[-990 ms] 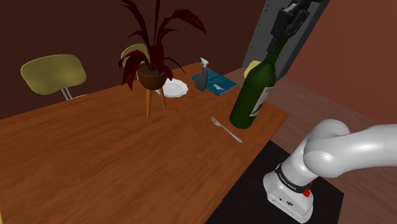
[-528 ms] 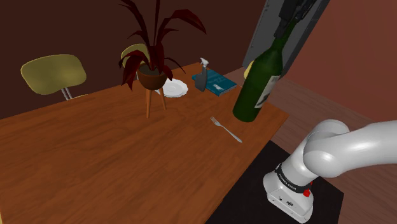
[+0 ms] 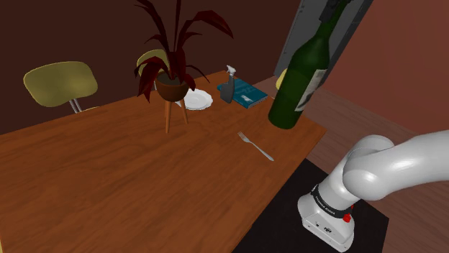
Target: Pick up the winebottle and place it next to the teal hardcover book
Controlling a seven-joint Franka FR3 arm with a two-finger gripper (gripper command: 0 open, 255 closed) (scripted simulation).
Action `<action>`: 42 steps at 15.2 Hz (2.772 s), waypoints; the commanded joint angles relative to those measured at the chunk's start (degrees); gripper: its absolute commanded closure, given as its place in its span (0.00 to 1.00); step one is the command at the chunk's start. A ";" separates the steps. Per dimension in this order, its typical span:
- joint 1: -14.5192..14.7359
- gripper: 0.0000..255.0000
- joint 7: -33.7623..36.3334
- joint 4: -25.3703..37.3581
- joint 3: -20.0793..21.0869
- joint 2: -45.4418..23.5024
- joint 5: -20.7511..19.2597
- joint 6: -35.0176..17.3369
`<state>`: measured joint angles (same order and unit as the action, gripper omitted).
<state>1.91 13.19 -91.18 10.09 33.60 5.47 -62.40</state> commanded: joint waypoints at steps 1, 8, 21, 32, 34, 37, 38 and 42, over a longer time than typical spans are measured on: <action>-0.11 1.00 0.25 3.23 0.15 -1.55 -0.10 1.67; -0.48 1.00 -0.49 11.07 -0.43 -5.73 -0.92 5.43; -2.43 1.00 -15.91 -8.83 -12.20 -3.66 -6.29 -12.03; -4.76 1.00 -26.74 -14.82 -21.17 -11.06 -8.62 -25.67; -5.19 1.00 -28.69 -14.95 -22.75 -13.21 -8.63 -27.98; -5.84 1.00 -31.65 -14.59 -25.08 -16.87 -8.30 -31.29; -6.06 1.00 -32.65 -14.32 -25.83 -18.21 -8.09 -32.34; -7.05 1.00 -36.77 -12.47 -28.72 -24.12 -6.69 -36.21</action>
<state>-4.91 -22.59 -104.21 -18.00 10.82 -1.55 -97.80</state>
